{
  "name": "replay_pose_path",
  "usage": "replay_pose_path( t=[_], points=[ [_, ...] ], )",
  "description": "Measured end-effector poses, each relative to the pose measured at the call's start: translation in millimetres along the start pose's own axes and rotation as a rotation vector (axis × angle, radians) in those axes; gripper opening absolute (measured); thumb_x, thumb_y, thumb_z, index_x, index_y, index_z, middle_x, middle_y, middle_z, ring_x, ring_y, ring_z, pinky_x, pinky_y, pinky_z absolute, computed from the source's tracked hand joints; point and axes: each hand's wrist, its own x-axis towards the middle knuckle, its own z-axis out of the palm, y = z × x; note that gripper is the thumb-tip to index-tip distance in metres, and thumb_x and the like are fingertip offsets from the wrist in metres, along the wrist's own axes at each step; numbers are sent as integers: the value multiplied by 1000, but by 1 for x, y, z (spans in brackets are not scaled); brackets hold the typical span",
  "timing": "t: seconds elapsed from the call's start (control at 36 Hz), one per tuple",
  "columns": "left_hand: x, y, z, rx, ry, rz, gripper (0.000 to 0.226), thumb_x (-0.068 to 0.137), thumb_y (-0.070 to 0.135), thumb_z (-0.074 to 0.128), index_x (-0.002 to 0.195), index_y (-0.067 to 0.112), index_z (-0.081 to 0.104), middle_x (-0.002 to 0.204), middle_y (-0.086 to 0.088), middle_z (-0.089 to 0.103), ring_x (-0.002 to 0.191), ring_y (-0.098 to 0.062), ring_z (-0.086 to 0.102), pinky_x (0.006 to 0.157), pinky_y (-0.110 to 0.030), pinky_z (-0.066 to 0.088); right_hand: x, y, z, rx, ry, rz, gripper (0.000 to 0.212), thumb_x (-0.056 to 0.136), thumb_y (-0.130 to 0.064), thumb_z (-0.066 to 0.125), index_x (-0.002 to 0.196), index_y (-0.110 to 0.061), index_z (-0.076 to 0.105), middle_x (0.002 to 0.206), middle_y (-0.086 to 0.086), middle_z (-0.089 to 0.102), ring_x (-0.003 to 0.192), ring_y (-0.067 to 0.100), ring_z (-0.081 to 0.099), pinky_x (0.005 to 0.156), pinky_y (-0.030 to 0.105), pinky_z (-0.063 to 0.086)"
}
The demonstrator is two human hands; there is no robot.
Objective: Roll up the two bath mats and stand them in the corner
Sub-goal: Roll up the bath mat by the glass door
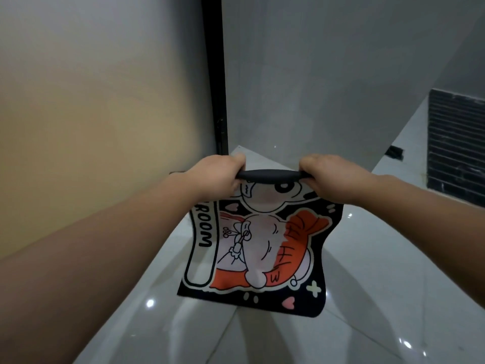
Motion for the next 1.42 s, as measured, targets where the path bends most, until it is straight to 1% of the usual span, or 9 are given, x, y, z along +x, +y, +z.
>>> replay_pose_path(
  t=[0.19,0.39,0.47,0.61,0.78,0.97,1.11,1.28,1.42],
  points=[
    [-4,-5,-4,-129,-180,21,44,93,47,50,129,27,38,99,3,59,86,-21,56,72,-32,40,-2,0,7,-250,65,-123,12,91,-10,45,90,-16,35,64,-3,37,56,21,43,49,33,34],
    [2,-6,-7,-207,-254,-35,16,92,40,57,98,27,50,85,5,55,81,-17,55,68,-30,39,-3,1,13,-306,155,-282,23,79,0,61,95,-11,48,76,5,48,57,21,43,47,32,34],
    [-2,-2,-2,-67,-176,-8,18,92,33,56,96,23,42,83,1,51,75,-21,51,65,-30,35,1,-5,10,-164,110,-229,27,84,-13,59,107,-15,45,101,6,53,75,22,49,61,32,39],
    [-11,8,7,63,41,87,13,95,25,47,101,14,42,78,-3,53,66,-25,46,60,-33,33,10,-16,-2,57,-191,10,94,71,-55,71,145,-29,18,117,-5,53,103,22,56,84,32,46],
    [-13,11,6,122,77,101,18,87,18,53,100,16,40,83,-4,59,73,-30,59,57,-34,38,16,-21,8,6,-134,-69,9,83,-29,58,89,-25,53,68,-6,49,71,24,54,58,30,38],
    [-7,1,4,-199,-293,-103,67,69,51,74,123,32,41,104,8,61,90,-19,60,78,-33,48,11,-24,25,-399,348,-390,21,72,-11,71,83,-11,54,63,4,54,45,24,48,40,26,25],
    [-9,1,12,-352,-323,-90,24,75,33,72,92,35,55,87,5,64,83,-18,63,72,-33,51,8,-23,32,-415,425,-440,27,65,-7,74,85,-10,56,64,5,54,46,22,48,39,26,25],
    [-15,14,16,108,36,37,23,84,22,55,107,24,52,90,2,60,87,-25,60,63,-31,35,12,-24,16,-131,-63,-124,58,74,-54,61,123,-29,42,104,-2,57,90,23,59,69,32,46],
    [-16,17,19,184,193,120,23,85,23,56,107,22,49,100,2,62,90,-22,61,61,-33,34,14,-24,14,280,-309,3,28,75,-32,69,99,-30,55,87,-5,61,79,17,60,69,32,49]
  ],
)
